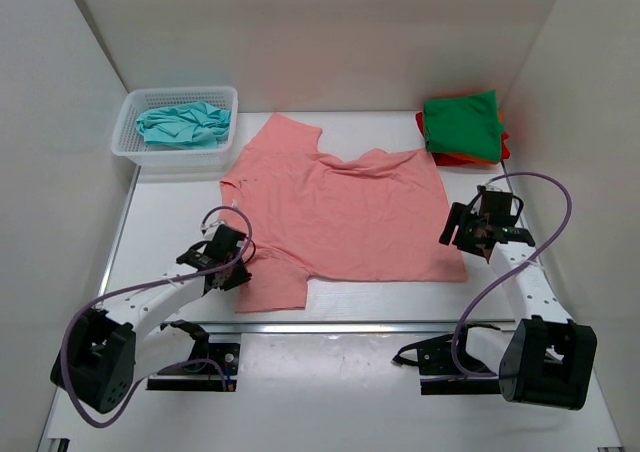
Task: Fold and stack the t-shirts
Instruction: Flatten out the tshirt, then grap the side of the flattened tshirt closest away from the robot with both arms
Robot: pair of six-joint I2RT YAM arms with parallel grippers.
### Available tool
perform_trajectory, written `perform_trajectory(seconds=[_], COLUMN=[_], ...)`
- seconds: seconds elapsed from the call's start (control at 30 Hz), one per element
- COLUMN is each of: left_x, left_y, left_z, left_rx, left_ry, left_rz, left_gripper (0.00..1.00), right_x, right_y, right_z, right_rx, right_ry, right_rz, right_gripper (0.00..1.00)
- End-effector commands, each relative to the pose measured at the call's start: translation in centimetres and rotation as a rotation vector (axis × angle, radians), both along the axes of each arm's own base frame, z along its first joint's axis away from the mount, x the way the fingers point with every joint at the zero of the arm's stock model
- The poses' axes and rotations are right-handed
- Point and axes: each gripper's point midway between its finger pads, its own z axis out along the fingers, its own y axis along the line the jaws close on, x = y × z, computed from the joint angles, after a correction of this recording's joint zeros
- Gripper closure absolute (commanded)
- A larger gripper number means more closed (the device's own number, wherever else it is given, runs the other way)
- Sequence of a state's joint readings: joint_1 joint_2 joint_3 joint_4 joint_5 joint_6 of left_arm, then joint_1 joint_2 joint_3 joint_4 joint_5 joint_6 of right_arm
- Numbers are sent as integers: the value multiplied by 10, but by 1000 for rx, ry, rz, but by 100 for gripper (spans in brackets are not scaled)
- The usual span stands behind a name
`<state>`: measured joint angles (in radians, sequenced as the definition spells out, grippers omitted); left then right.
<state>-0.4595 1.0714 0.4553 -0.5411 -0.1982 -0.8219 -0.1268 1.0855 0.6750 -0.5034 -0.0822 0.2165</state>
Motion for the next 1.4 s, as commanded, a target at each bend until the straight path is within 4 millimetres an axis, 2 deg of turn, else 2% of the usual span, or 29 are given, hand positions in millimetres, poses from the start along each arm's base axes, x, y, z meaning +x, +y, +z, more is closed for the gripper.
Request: perform_trajectory(seconds=[0.0, 0.03, 0.07, 0.13, 0.23, 0.27, 0.37, 0.5, 0.63, 0.67, 0.7, 0.73, 0.83, 0.87, 1.07, 1.17, 1.37], left_x=[-16, -15, -15, -10, 2, 8, 8, -1, -9, -12, -12, -13, -18, -20, -20, -23, -23], left_y=[-5, -9, -14, -28, -40, -41, -39, -41, -42, -39, -39, -39, -40, -37, -27, -29, -26], left_z=[-19, -20, -19, -7, 29, 47, 77, 98, 105, 103, 108, 112, 126, 128, 170, 190, 228], left_rx=[13, 2, -24, -67, -114, -149, -213, -242, -274, -273, -281, -284, -294, -287, -302, -324, -301], left_ry=[79, 74, 74, 33, -70, -126, -192, -232, -254, -245, -265, -276, -312, -313, -420, -444, -513], left_rz=[-93, -120, -133, -156, -166, -154, -155, -196, -229, -221, -228, -242, -277, -278, -291, -316, -345], left_gripper=[74, 84, 100, 100, 100, 100, 100, 100, 100, 100, 100, 100, 100, 100, 100, 100, 100], right_x=[-1, -3, -8, -13, -29, -30, -33, -39, -49, -54, -56, -57, -54, -53, -50, -50, -62], right_y=[-9, -9, -10, -11, -17, -18, -18, -7, -1, 2, 2, 4, 3, 2, 5, 1, 10], right_z=[-3, -6, -12, -23, -44, -47, -56, -57, -52, -53, -54, -52, -45, -41, -15, -5, 11], right_rx=[-34, -37, -41, -41, -63, -67, -50, -35, -56, -43, -41, -44, -35, -37, -45, -39, 1], right_ry=[16, 33, 58, 109, 233, 254, 300, 327, 365, 386, 392, 405, 396, 381, 318, 327, 338], right_rz=[-9, -11, -13, -5, -7, -9, -30, -25, -23, -21, -19, -13, -20, -27, -29, -31, 9], right_gripper=[33, 29, 26, 22, 23, 26, 27, 27, 28, 34, 50, 57, 100, 100, 100, 100, 100])
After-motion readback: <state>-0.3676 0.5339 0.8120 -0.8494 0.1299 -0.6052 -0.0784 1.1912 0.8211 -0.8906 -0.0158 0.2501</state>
